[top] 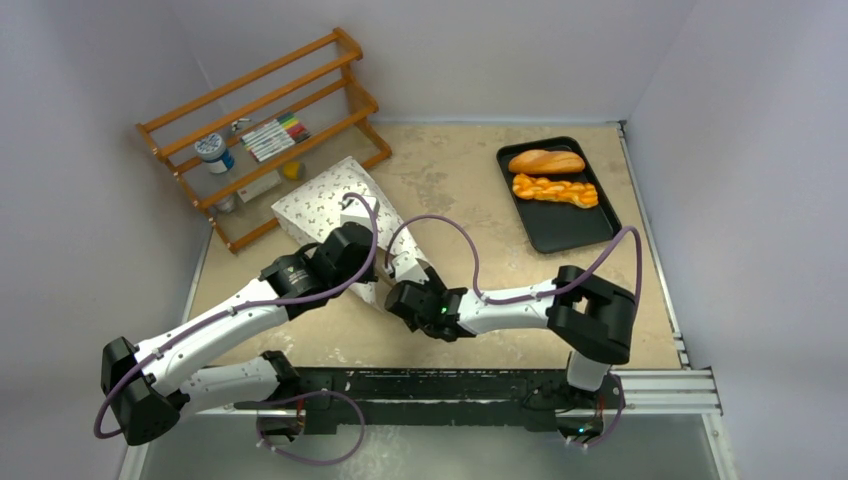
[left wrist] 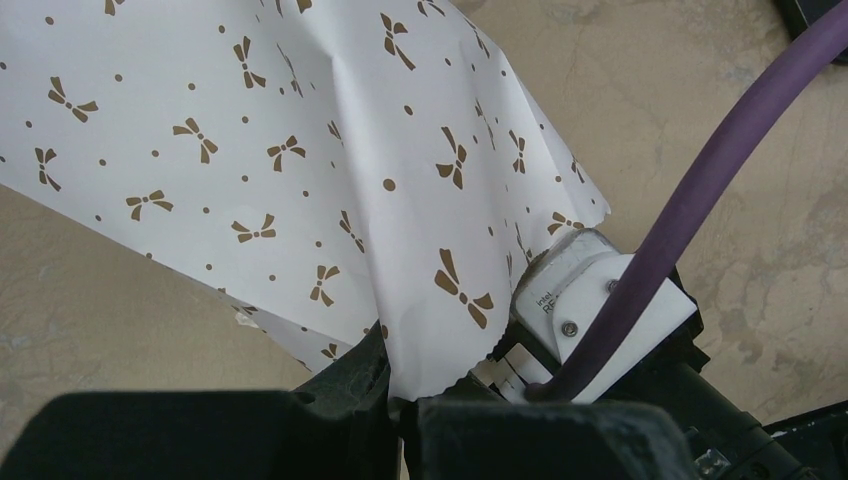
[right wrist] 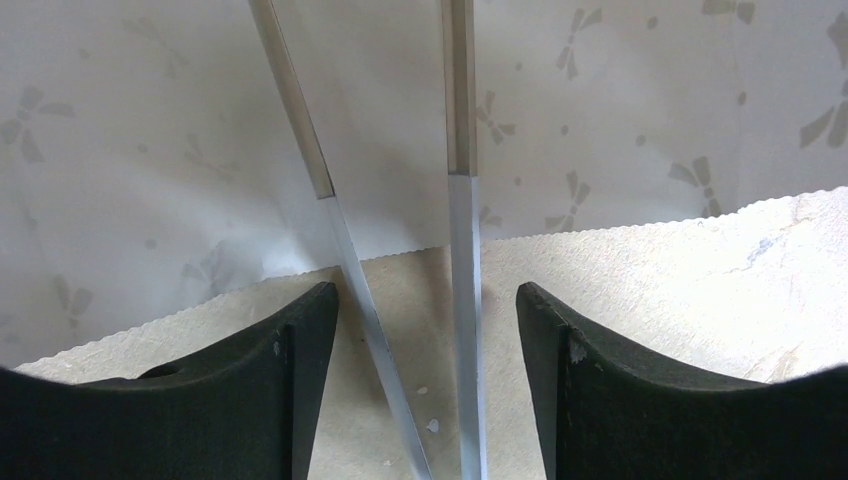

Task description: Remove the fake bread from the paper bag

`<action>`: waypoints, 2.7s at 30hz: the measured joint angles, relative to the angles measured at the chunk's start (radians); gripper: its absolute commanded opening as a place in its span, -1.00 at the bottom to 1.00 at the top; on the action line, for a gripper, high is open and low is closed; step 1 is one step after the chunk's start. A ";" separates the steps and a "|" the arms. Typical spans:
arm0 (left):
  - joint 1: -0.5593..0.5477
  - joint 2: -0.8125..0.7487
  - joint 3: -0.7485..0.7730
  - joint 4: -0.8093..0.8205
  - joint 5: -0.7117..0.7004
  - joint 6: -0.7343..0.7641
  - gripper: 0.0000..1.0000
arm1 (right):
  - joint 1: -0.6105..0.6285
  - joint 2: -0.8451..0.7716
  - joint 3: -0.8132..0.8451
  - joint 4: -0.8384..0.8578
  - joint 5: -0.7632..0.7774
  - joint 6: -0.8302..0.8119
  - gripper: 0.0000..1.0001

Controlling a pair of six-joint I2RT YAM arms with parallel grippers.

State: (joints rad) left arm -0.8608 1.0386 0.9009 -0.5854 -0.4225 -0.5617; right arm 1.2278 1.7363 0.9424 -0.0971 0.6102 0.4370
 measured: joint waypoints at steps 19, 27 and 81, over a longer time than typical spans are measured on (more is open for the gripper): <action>0.000 -0.024 -0.011 -0.019 -0.009 -0.003 -1.00 | 0.000 -0.062 -0.019 -0.013 -0.100 0.028 -0.31; 0.000 -0.028 -0.011 -0.034 -0.010 -0.003 -1.00 | 0.000 -0.124 -0.016 -0.033 -0.130 0.034 -0.29; -0.037 -0.018 -0.011 -0.092 -0.005 -0.006 -1.00 | -0.079 -0.130 0.056 0.112 -0.234 -0.012 -0.17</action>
State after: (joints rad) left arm -0.8974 1.0210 0.8898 -0.6777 -0.4271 -0.5678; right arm 1.1488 1.6062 0.9985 0.0147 0.3759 0.4248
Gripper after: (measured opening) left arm 0.005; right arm 0.414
